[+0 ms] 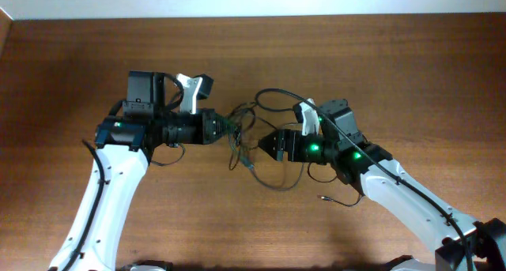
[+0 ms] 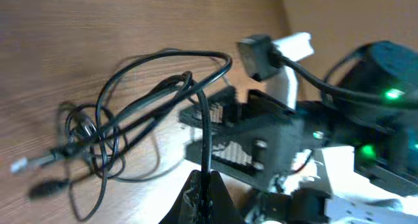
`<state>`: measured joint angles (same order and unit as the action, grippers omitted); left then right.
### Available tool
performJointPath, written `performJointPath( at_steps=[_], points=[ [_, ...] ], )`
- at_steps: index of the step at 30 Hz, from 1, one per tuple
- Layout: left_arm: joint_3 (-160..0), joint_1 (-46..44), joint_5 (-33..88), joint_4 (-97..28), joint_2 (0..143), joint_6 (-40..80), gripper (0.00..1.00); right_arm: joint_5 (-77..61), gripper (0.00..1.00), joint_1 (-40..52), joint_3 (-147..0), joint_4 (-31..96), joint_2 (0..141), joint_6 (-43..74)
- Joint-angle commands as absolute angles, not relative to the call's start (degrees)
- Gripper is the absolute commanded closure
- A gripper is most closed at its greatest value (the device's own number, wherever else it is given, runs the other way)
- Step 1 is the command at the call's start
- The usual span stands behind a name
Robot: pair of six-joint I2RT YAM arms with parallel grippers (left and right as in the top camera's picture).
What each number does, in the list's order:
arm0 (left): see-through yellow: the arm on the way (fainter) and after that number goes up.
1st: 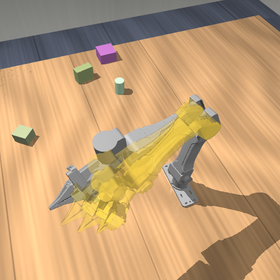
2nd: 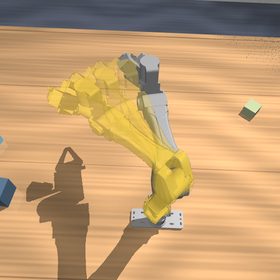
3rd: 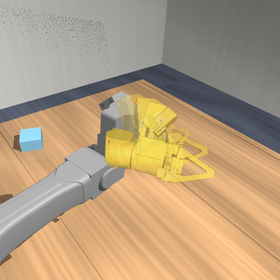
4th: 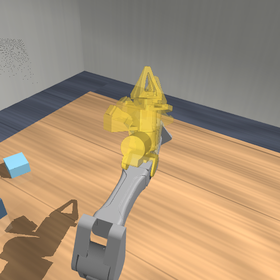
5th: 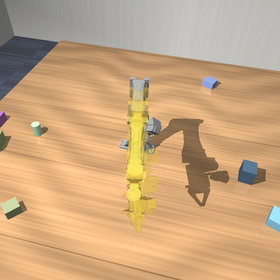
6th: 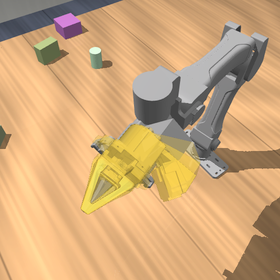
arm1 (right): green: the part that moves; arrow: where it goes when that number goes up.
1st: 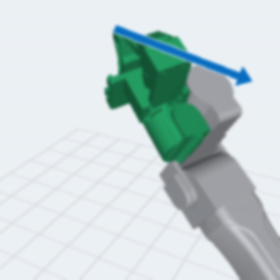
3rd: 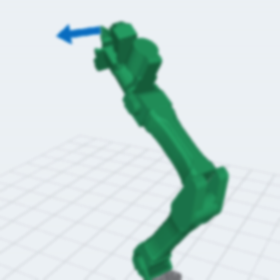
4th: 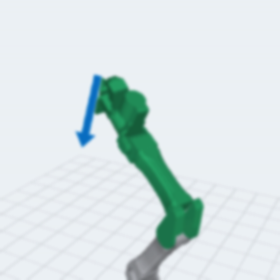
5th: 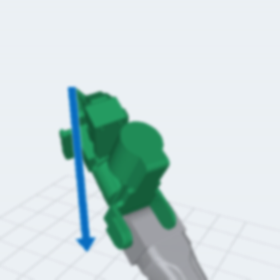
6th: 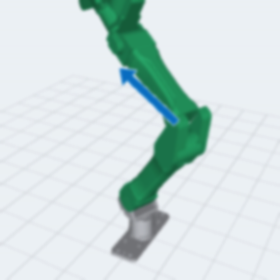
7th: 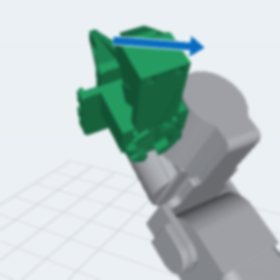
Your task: Untangle cables
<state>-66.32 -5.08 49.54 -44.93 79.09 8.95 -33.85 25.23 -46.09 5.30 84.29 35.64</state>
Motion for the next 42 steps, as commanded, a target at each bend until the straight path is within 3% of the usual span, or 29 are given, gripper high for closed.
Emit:
performJointPath(
  at_steps=[1, 5, 6, 7, 9, 10, 12, 14, 19, 28, 29, 30, 32, 34, 36, 38, 42],
  points=[
    [-66.7, -5.0, 56.6, -44.6, 78.7, 7.4, 1.0, -24.9, 0.2, 25.5, -46.3, 5.1, 84.7, 35.6],
    [-66.7, -5.0, 56.7, -44.6, 78.7, 7.4, 1.0, -25.0, 0.61, 25.6, -46.3, 5.9, 84.7, 34.2],
    [-66.7, -5.0, 56.7, -44.6, 78.7, 7.4, 1.0, -25.0, 0.62, 25.5, -46.3, 6.5, 84.7, 33.1],
    [-66.7, -5.0, 56.7, -44.6, 78.7, 7.4, 1.0, -24.8, 0.53, 25.5, -46.3, 6.9, 84.7, 31.0],
    [-66.7, -5.0, 56.7, -44.6, 78.7, 7.4, 1.0, -24.8, 0.2, 25.5, -46.3, 6.8, 84.7, 30.3],
    [-66.7, -5.0, 56.6, -44.7, 78.7, 7.4, 1.0, -24.9, 0.13, 25.5, -46.3, 6.5, 84.7, 30.7],
    [-66.7, -5.0, 56.2, -44.7, 78.7, 5.5, 1.0, -25.9, 0.11, 25.5, -46.3, 6.1, 84.7, 37.6],
    [-66.7, -5.0, 51.3, -45.2, 78.7, 3.9, 1.0, -30.5, 0.05, 25.5, -46.3, 5.0, 84.7, 51.7],
    [-66.7, -5.0, 39.3, -47.7, 78.7, 2.9, 1.0, -34.9, 0.04, 25.5, -46.3, 2.2, 84.7, 69.7],
    [-66.7, -9.1, 60.7, -47.7, 78.7, -3.1, 1.0, -17.1, 0.05, 25.5, -46.3, 1.7, 84.7, 81.5],
    [-66.7, -9.9, 60.7, -47.6, 78.7, -3.1, 1.0, -15.9, 0.13, 25.5, -46.3, 1.6, 84.7, 81.5],
    [-66.7, -10.5, 60.6, -47.5, 78.7, -3.2, 1.0, -15.8, 0.5, 25.5, -46.3, 1.7, 84.7, 81.3],
    [-66.7, -10.7, 59.2, -46.7, 78.7, -3.1, 1.0, -16.0, 0.91, 25.6, -46.3, 3.1, 84.7, 76.8],
    [-66.7, -10.2, 53.8, -44.6, 78.7, -0.3, 1.0, -15.7, 0.96, 25.5, -46.3, 8.0, 84.7, 70.5],
    [-66.7, -8.9, 40.4, -41.5, 78.7, 11.0, 1.0, -15.8, 0.96, 25.5, -46.3, 12.1, 84.7, 64.2],
    [-66.7, -7.3, 17.4, -39.8, 78.7, 25.3, 1.0, -17.1, 0.96, 25.5, -46.3, 14.1, 84.6, 56.1],
    [-66.7, -6.9, 1.8, -39.0, 78.8, 28.7, 1.0, -25.2, 0.96, 25.5, -46.3, 13.8, 84.6, 45.8]
  ],
)
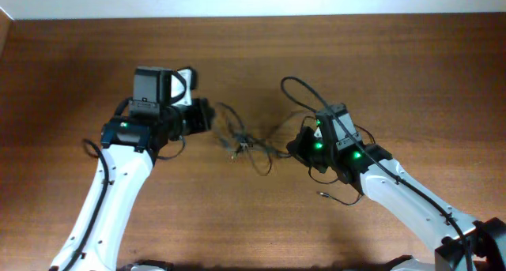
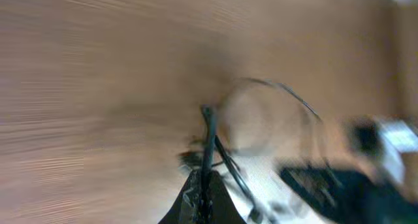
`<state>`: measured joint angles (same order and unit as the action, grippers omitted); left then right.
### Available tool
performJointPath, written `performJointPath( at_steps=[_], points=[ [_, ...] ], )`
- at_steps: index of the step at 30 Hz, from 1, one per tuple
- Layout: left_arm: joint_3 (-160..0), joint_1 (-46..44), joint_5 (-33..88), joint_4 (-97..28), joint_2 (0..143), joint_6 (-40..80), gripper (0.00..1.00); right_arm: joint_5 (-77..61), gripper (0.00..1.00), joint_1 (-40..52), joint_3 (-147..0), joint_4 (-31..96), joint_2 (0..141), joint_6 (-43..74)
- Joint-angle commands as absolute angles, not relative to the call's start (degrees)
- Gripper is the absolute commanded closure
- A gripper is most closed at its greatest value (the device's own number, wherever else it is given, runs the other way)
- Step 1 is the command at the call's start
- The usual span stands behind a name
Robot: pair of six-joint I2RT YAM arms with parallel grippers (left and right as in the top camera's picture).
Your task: Untangle cables
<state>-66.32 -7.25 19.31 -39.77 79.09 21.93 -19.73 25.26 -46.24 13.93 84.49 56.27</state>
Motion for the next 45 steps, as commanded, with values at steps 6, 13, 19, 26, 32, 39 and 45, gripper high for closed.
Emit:
performJointPath(
  at_steps=[6, 13, 19, 26, 32, 39, 45],
  points=[
    [-66.5, -6.9, -2.5, -39.6, 80.1, 26.9, 1.0, -38.9, 0.96, 25.5, -46.3, 8.4, 84.6, 37.8],
    [-66.0, -7.0, -3.7, -51.4, 90.1, 26.9, 1.0, -38.3, 0.96, 25.4, -46.3, 2.1, 84.6, 37.9],
    [-66.0, -7.0, -7.4, -52.9, 95.7, 25.8, 1.0, -30.5, 0.96, 25.4, -46.3, 5.6, 84.6, 37.8],
    [-66.0, -7.0, -17.0, -54.8, 95.7, 26.1, 1.0, -2.9, 0.95, 25.4, -46.3, 25.7, 84.6, 37.7],
    [-65.9, -7.0, -13.2, -54.8, 95.7, 28.7, 1.0, 5.8, 0.76, 25.1, -46.3, 27.7, 84.6, 37.8],
    [-65.8, -7.2, -6.0, -54.1, 95.7, 28.9, 0.95, -19.2, 0.26, 17.6, -46.3, 22.5, 84.6, 37.7],
    [-65.7, -7.8, -4.4, -53.2, 95.7, 28.8, 0.06, -28.4, 0.19, 23.1, -46.3, 9.1, 84.7, 38.5]
  ],
)
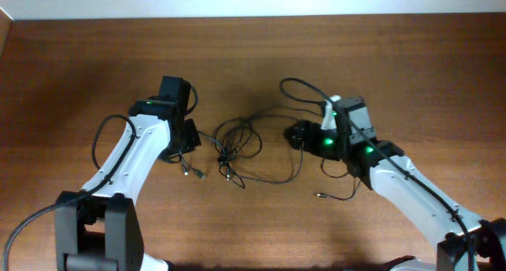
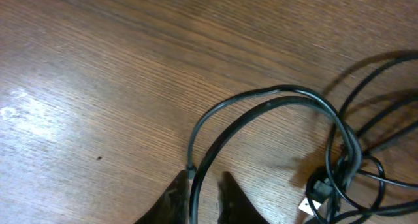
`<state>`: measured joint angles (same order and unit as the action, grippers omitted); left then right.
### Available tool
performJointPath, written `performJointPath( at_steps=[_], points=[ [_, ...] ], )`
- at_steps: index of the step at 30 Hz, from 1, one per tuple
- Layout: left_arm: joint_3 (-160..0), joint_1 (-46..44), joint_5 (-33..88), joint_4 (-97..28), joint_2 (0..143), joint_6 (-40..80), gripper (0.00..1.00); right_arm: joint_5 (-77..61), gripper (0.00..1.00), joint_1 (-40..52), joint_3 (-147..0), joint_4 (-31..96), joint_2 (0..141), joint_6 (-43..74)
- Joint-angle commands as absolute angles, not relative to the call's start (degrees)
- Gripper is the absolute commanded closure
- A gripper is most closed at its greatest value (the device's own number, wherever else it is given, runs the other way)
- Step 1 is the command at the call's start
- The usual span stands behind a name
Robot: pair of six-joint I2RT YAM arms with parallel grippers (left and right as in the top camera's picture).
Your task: Untangle cables
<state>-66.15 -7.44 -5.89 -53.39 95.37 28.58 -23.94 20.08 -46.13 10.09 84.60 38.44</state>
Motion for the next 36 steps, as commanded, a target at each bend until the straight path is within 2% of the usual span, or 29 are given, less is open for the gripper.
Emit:
performJointPath(
  at_steps=[1, 3, 4, 6, 7, 9, 12, 15, 16, 17, 20, 26, 28, 29, 31, 32, 33, 35, 36],
  points=[
    [-65.7, -7.8, -5.9, -53.2, 95.7, 28.8, 0.01, -25.1, 0.19, 24.5, -46.3, 9.3, 84.8, 40.8],
    [-65.7, -7.7, -6.9, -52.3, 95.7, 28.6, 0.01, -20.5, 0.18, 27.0, -46.3, 9.6, 85.4, 44.2],
    [-65.7, -7.7, -3.9, -51.7, 95.7, 28.6, 0.01, -18.7, 0.19, 27.9, -46.3, 9.7, 86.0, 44.7],
    [-65.7, -7.7, 3.9, -50.5, 95.7, 26.6, 0.02, -16.7, 0.13, 28.4, -46.3, 10.3, 87.0, 45.0],
    [-65.7, -7.7, 9.0, -49.2, 95.7, 26.2, 0.07, -15.6, 0.13, 28.4, -46.3, 10.9, 87.7, 45.5],
    [-65.7, -7.7, 17.1, -44.9, 95.7, 26.3, 0.07, -13.3, 0.12, 28.4, -46.3, 11.9, 88.8, 45.5],
    [-65.7, -7.7, 23.4, -38.8, 95.7, 33.1, 0.11, -11.0, 0.11, 28.4, -46.3, 14.3, 89.6, 45.5],
    [-65.7, -7.7, 20.1, -36.5, 95.7, 43.0, 0.14, -8.7, 0.11, 28.4, -46.3, 16.2, 89.6, 45.5],
    [-65.7, -7.7, 17.0, -36.6, 95.7, 44.3, 0.11, -8.3, 0.11, 28.4, -46.3, 16.5, 89.6, 45.5],
    [-65.7, -7.7, 12.8, -37.0, 95.7, 44.3, 0.01, -8.1, 0.1, 28.4, -46.3, 16.9, 89.6, 45.5],
    [-66.1, -7.0, -8.7, -40.0, 95.7, 45.7, 0.01, -7.3, 0.1, 28.4, -46.3, 18.6, 89.6, 45.5],
    [-80.7, -2.1, 1.8, -44.6, 92.6, 44.9, 0.01, -5.0, 0.1, 28.4, -46.3, 20.6, 89.6, 45.5],
    [-82.1, -4.1, 17.9, -43.4, 91.9, 45.0, 0.01, -4.2, 0.1, 28.4, -46.3, 20.6, 89.6, 45.5],
    [-81.9, -5.5, 19.9, -43.6, 91.9, 45.0, 0.01, -3.8, 0.1, 28.4, -46.3, 20.6, 89.6, 45.5],
    [-80.3, -8.8, 14.1, -43.6, 92.1, 45.4, 0.29, -3.8, 0.1, 28.4, -46.3, 21.1, 89.6, 45.5],
    [-79.3, -10.4, 10.3, -43.7, 92.3, 48.1, 0.3, -3.8, 0.1, 28.4, -46.3, 21.4, 89.6, 45.5],
    [-77.6, -12.5, 6.5, -43.6, 92.8, 54.4, 0.22, -3.8, 0.1, 28.4, -46.3, 22.0, 89.6, 45.5],
    [-74.1, -16.0, 3.3, -42.8, 94.6, 66.4, 0.13, -3.8, 0.1, 28.4, -46.3, 22.4, 89.6, 45.5],
    [-73.2, -17.3, 1.8, -42.2, 96.0, 69.4, 0.13, -3.8, 0.1, 28.4, -46.2, 22.4, 89.6, 45.5]
  ],
)
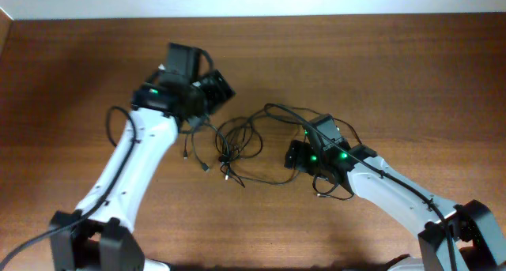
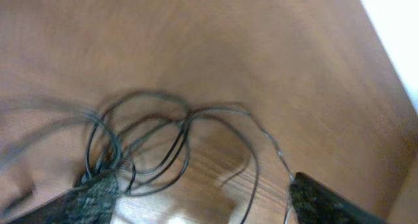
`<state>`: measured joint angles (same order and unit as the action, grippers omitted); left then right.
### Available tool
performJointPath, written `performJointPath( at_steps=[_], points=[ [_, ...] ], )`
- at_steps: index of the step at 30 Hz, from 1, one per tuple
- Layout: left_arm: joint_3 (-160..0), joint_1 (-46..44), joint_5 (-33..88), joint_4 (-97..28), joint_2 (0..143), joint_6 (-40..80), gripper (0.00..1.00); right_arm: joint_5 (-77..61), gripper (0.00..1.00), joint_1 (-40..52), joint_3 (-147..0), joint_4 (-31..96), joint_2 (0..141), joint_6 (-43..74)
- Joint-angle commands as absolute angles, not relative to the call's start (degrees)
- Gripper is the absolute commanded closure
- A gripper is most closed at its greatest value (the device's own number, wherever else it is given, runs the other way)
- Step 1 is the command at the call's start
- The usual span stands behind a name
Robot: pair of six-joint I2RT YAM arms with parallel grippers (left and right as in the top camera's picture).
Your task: Untangle cables
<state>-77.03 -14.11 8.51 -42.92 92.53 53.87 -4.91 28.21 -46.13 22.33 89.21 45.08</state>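
Observation:
A bundle of thin black cables (image 1: pixel 237 144) lies looped and knotted on the wooden table (image 1: pixel 63 81), with loose plug ends (image 1: pixel 204 167) at its left and front. My left gripper (image 1: pixel 220 88) hangs above the table behind the bundle's left side. In the left wrist view, the left gripper (image 2: pixel 202 194) is open wide with nothing between its fingers (image 2: pixel 95 191), and the cable loops (image 2: pixel 144 139) lie below it, blurred. My right gripper (image 1: pixel 292 155) sits low at the right end of the bundle; its fingers are hidden under its body.
One cable strand (image 1: pixel 292 111) arcs from the bundle over the right arm (image 1: pixel 379 184). A small plug end (image 1: pixel 319 195) lies by the right arm. A pale wall edge (image 1: pixel 253 1) runs along the back of the table.
My left gripper was low at the table, fingers slightly apart astride a cable at the bundle's left. Now it is raised farther back, wide open and empty. The right gripper has shifted toward the front.
First both grippers were close together with the bundle lifted between them, the left shut on a cable. Then they stood farther apart with the cables stretched between. Later the bundle lay on the table with the left gripper loosened. Now the left is clear of it.

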Motion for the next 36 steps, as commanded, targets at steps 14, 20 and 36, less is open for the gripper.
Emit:
performJointPath(
  at_steps=[14, 20, 36],
  points=[
    [-72.9, -19.7, -6.2, -39.0, 112.1, 69.0, 1.0, -3.8, 0.09, 28.4, -46.2, 22.6, 89.6, 45.5],
    [-75.4, -17.4, -6.2, -41.6, 102.1, 58.4, 1.0, -7.3, 0.12, 28.4, -46.2, 22.9, 89.6, 45.1],
    [-75.4, -15.2, 11.6, -47.9, 80.5, 49.0, 1.0, -53.4, 0.35, 28.6, -46.2, -7.5, 89.6, 58.7]
  ],
)
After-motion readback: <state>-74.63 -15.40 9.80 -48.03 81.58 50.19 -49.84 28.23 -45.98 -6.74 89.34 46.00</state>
